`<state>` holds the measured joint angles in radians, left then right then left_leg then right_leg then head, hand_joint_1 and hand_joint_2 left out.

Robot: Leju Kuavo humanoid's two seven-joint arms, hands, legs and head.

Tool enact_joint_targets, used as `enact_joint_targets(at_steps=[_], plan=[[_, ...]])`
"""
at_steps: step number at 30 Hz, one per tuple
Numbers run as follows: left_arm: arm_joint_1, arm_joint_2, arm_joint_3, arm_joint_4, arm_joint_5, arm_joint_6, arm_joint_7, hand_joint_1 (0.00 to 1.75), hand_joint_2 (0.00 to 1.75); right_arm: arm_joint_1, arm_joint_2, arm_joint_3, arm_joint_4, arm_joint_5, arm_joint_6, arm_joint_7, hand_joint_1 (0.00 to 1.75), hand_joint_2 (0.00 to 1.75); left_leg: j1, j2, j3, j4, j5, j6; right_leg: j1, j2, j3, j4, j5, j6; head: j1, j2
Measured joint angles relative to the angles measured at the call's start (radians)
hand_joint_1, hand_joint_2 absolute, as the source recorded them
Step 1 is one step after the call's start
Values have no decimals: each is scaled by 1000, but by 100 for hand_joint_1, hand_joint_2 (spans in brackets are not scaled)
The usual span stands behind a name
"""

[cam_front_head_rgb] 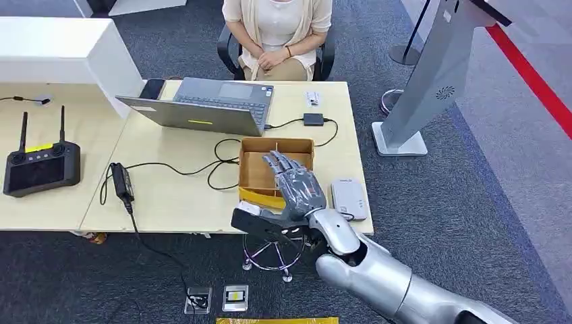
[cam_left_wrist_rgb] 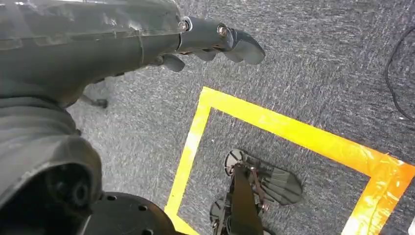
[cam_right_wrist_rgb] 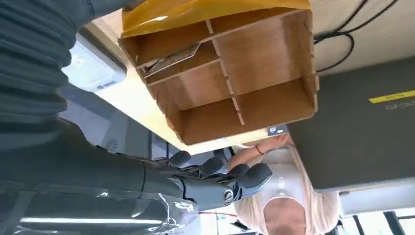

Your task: Pass the card to the sensor for recognition and then transmit it.

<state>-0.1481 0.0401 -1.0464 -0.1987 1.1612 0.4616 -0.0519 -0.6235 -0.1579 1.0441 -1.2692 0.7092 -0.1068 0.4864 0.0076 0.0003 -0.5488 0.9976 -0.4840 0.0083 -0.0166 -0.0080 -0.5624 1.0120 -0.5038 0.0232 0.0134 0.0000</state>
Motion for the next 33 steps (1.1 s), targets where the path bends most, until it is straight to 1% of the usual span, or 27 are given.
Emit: enact_joint_targets(at_steps=[11,18,33], plan=[[-1,-2,-2,0,-3,0,1,0,0,-1,11,-28,66,4,5,5,0,175,0,0,0,0,0,0,0,0,0,0,0,0,0,0],[-1,-2,-3,0,-3,0,1,0,0,-4,13,-47,90,16,7,5,0,175,0,0,0,0,0,0,0,0,0,0,0,0,0,0],[-2,-2,-3,0,-9,0,1,0,0,-5,16,-60,129,21,13,5,0,175,0,0,0,0,0,0,0,0,0,0,0,0,0,0]])
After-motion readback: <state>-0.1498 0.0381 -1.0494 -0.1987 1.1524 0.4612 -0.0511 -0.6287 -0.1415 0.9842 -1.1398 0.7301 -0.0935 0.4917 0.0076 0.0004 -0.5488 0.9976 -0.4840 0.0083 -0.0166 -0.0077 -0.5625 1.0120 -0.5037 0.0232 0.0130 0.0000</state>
